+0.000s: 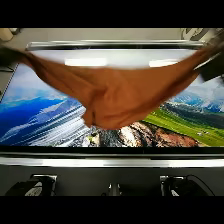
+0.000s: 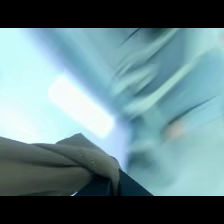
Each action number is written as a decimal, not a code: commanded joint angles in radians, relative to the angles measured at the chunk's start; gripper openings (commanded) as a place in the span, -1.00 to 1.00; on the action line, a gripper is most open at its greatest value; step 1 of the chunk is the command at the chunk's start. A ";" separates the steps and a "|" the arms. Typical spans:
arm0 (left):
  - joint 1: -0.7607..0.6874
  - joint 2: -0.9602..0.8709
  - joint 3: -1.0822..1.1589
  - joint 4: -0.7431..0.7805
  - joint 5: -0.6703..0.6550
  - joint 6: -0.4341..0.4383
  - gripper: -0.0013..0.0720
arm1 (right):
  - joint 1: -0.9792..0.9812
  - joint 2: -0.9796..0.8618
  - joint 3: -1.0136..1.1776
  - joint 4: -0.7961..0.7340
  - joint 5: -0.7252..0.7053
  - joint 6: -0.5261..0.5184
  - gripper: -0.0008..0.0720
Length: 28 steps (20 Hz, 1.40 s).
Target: Fold the shirts.
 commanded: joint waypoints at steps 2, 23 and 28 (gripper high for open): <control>0.062 0.197 0.302 0.074 0.192 -0.051 -0.91 | 0.001 0.131 0.256 -0.147 -0.174 0.048 -0.92; 0.000 0.234 -0.477 0.087 0.056 -0.049 -0.90 | 0.001 -0.515 0.246 -0.095 0.130 0.314 -0.92; -0.005 0.233 -0.705 0.087 0.038 -0.049 -0.90 | 0.001 -0.820 0.246 0.201 0.181 0.340 -0.92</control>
